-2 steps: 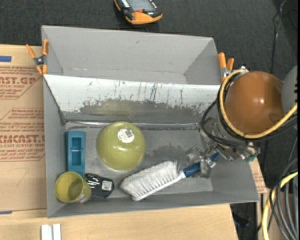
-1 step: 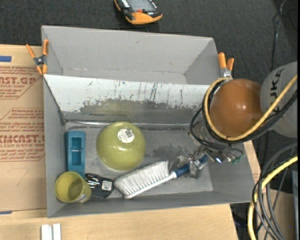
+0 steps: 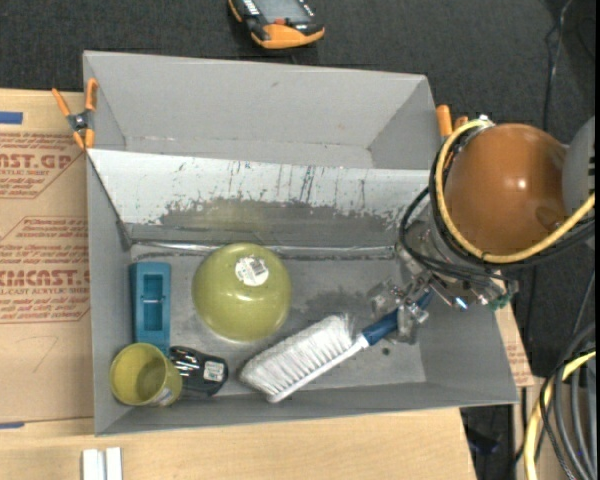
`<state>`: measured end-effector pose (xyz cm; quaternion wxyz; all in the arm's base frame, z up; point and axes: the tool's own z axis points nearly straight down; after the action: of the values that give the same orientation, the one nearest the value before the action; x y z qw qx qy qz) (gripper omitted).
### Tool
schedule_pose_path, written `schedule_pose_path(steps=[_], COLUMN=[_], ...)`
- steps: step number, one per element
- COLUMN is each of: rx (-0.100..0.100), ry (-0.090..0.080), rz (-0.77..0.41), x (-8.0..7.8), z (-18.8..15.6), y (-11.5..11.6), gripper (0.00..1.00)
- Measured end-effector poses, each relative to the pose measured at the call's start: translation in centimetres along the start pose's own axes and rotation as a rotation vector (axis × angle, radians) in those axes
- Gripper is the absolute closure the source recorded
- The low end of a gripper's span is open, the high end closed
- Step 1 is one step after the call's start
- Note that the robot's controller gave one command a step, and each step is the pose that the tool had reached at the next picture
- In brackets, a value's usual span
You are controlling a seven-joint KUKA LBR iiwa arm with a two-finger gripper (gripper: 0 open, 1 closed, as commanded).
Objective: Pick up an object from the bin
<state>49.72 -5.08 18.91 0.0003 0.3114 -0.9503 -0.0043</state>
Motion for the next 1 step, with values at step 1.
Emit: schedule_pose_path(steps=[1], rx=[0.013], ry=[-0.014], rz=[0.005], x=[-0.36], z=[-1.08], y=[-0.53], gripper=[1.0])
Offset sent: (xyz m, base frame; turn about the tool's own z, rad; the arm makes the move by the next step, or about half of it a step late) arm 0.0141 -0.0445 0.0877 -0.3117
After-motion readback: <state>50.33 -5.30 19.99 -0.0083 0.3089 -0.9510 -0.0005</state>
